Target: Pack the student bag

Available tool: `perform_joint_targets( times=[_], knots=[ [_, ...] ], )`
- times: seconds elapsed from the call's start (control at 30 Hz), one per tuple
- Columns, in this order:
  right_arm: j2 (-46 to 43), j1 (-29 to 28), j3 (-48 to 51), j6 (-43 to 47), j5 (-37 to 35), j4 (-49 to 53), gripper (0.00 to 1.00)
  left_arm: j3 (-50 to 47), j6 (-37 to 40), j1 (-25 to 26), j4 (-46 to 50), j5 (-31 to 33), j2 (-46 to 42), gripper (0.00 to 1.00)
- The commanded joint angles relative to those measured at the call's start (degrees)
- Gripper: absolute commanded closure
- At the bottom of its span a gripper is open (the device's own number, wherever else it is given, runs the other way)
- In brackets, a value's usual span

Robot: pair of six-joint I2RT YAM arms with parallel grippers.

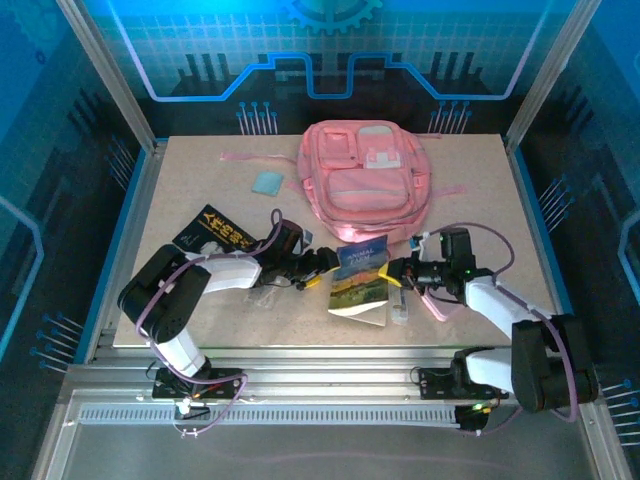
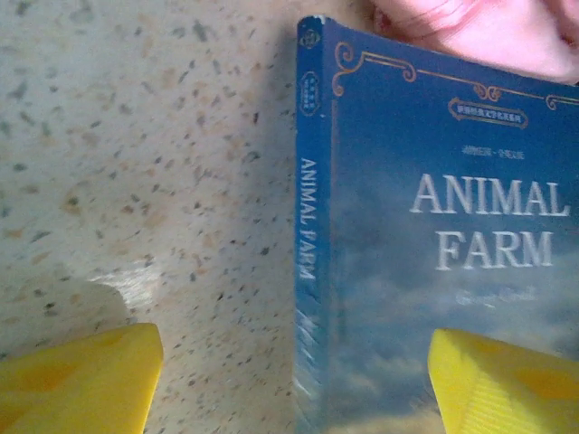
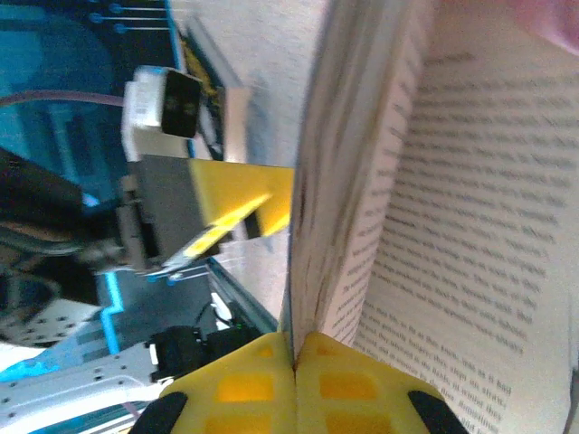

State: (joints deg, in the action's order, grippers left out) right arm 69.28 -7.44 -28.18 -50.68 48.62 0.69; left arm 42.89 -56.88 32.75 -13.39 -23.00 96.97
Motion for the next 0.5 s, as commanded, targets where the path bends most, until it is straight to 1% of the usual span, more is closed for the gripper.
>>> perform_joint_targets(
  times=[0.0,0.17,0.3,0.4,0.47],
  knots=[
    [-2.2,-0.1,-3.9,-1.2,3.4,-0.7,1.00,-2.1,-4.5,0.2,-10.0,-2.5,1.7,0.18],
    [-1.5,-1.9,-3.3,-1.9,2.5,-1.4,1.00,-4.0,-12.3,0.2,-23.9,-5.1,4.7,0.18],
    [-0.4,-2.8,-1.2,-4.0,1.8,-5.6,1.00,-6.3,-20.0,0.3,-34.9,-5.9,6.5,0.21],
    [0.7,-3.4,0.2,-5.1,1.4,-8.4,1.00,-7.3,-23.6,0.8,-39.3,-5.9,6.8,0.25],
    [1.6,-3.8,0.4,-4.5,0.8,-8.3,1.00,-7.3,-24.3,1.2,-40.0,-5.9,6.5,0.33]
  ],
)
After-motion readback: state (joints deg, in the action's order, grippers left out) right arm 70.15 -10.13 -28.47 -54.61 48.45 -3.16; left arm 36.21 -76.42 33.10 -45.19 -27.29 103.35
